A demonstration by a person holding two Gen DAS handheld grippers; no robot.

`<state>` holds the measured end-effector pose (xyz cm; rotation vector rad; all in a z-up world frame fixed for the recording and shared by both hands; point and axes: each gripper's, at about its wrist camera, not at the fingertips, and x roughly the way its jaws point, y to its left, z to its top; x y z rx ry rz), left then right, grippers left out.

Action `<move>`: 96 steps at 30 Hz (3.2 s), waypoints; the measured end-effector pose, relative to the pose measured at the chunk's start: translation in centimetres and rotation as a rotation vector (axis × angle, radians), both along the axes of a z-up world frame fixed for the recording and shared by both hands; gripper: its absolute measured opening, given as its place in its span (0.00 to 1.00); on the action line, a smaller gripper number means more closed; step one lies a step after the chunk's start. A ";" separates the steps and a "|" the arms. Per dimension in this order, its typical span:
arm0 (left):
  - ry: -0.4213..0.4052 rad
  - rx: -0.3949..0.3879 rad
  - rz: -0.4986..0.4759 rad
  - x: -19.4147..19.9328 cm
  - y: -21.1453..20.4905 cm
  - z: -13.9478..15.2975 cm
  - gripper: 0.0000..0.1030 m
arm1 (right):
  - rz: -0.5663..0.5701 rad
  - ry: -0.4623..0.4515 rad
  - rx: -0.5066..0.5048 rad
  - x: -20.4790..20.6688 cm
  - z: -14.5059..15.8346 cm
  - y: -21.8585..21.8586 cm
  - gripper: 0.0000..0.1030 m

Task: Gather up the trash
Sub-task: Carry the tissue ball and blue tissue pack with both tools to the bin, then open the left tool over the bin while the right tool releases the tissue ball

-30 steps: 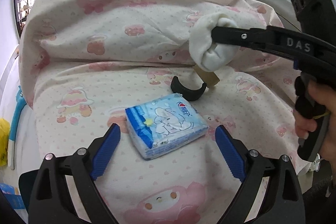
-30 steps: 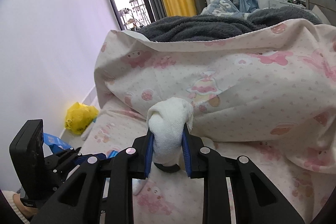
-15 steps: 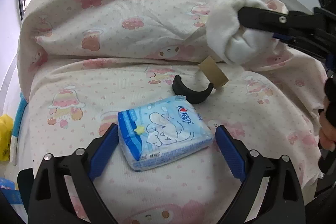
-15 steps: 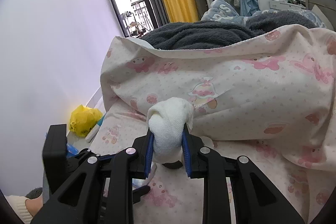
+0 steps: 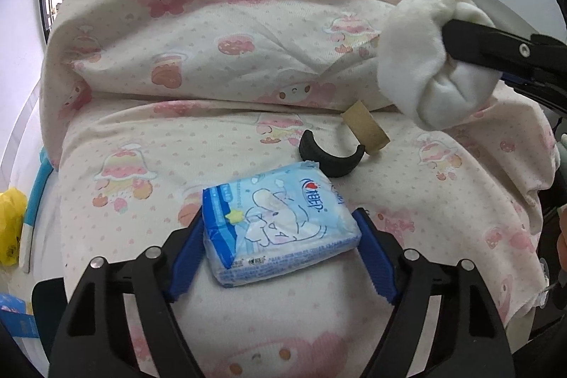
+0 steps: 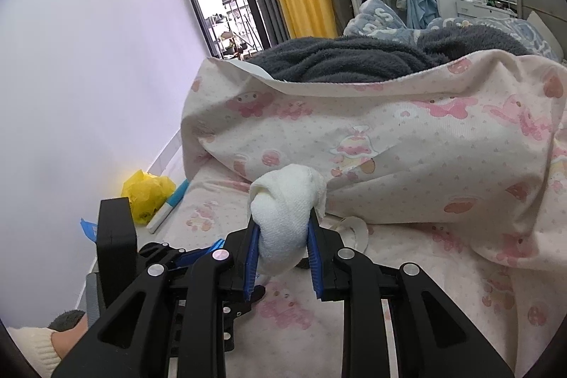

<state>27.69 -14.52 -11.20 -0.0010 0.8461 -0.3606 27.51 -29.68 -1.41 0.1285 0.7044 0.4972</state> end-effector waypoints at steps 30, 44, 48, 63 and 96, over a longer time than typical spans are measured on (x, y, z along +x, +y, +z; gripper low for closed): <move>0.047 -0.002 0.202 -4.8 16.4 -0.3 0.78 | 0.098 0.078 0.013 -1.3 1.0 14.4 0.24; 0.180 0.046 0.300 -5.7 25.4 -3.8 0.78 | 0.226 0.143 -0.041 -1.0 -1.3 25.6 0.24; 0.258 0.037 0.333 -5.9 28.1 -5.5 0.78 | 0.254 0.164 -0.045 -1.0 -2.1 28.3 0.24; 0.373 0.010 0.367 -8.1 33.8 -7.5 0.90 | 0.312 0.269 -0.121 -0.5 -6.6 35.6 0.24; -0.039 -0.048 0.367 -11.7 36.8 3.2 0.76 | 0.355 0.505 -0.358 -1.4 -18.4 42.3 0.26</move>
